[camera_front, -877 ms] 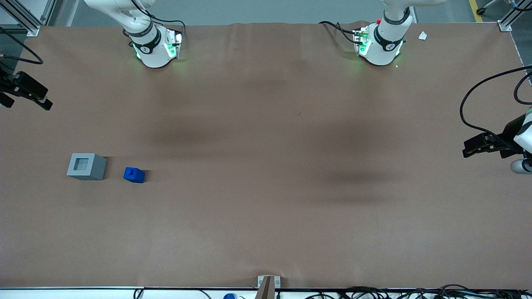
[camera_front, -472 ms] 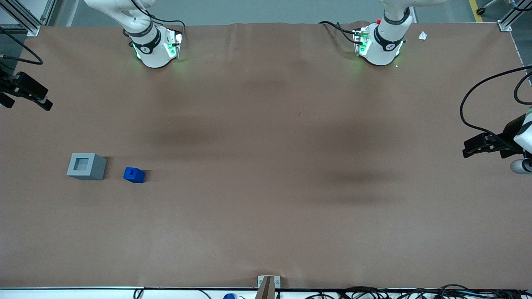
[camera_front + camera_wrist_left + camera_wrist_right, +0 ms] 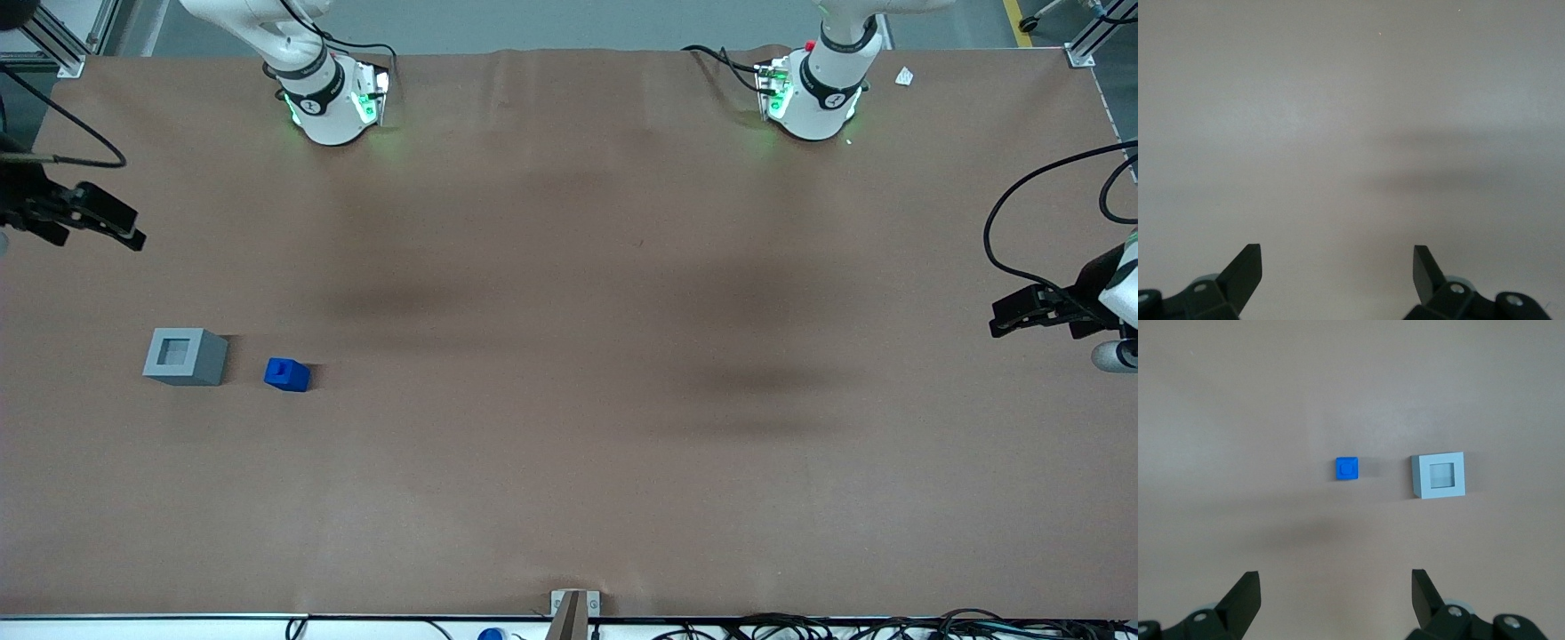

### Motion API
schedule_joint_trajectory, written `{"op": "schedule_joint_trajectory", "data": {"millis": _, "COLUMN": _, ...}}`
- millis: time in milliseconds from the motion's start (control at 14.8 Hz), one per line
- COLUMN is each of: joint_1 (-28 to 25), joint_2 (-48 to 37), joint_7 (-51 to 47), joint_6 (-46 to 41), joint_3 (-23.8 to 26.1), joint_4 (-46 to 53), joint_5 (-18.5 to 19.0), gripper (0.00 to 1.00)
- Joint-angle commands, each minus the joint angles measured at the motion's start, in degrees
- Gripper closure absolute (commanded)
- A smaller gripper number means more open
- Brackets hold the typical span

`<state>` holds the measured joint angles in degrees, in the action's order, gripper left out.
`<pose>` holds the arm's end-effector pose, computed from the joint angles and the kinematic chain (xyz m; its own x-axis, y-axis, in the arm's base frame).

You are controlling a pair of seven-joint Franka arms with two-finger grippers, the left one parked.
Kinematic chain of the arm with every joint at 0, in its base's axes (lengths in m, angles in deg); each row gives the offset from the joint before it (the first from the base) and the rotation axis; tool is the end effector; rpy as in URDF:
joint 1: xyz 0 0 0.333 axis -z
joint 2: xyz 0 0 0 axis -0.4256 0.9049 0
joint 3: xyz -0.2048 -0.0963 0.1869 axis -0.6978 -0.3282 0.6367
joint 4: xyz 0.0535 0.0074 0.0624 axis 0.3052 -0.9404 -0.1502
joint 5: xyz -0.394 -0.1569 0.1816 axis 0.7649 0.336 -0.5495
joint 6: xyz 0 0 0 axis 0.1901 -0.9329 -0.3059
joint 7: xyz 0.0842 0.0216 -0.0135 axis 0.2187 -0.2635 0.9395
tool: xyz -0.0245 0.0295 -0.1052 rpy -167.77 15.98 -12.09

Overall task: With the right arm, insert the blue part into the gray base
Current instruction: 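Move the right gripper out from rest toward the blue block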

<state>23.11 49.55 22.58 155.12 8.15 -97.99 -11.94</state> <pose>0.6214 -0.0095 0.5928 0.9958 -0.0912 0.0042 -0.0911 -0.9957 -0.0155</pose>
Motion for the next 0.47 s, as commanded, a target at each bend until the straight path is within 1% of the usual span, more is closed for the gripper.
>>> {"op": "schedule_joint_trajectory", "data": {"millis": 0, "joint_1": -0.38, "joint_2": 2.13, "joint_7": -0.89, "joint_6": 0.94, "joint_3": -0.08, "joint_4": -1.05, "joint_5": -0.5, "gripper": 0.0}}
{"op": "schedule_joint_trajectory", "data": {"millis": 135, "joint_1": -0.38, "joint_2": 3.97, "joint_7": -0.8, "joint_6": 3.22, "joint_3": -0.17, "joint_4": -2.63, "joint_5": -1.2, "gripper": 0.0}}
{"op": "schedule_joint_trajectory", "data": {"millis": 405, "joint_1": -0.47, "joint_2": 4.68, "joint_7": -0.71, "joint_6": 13.48, "joint_3": -0.08, "joint_4": -10.18, "joint_5": -1.55, "gripper": 0.0}}
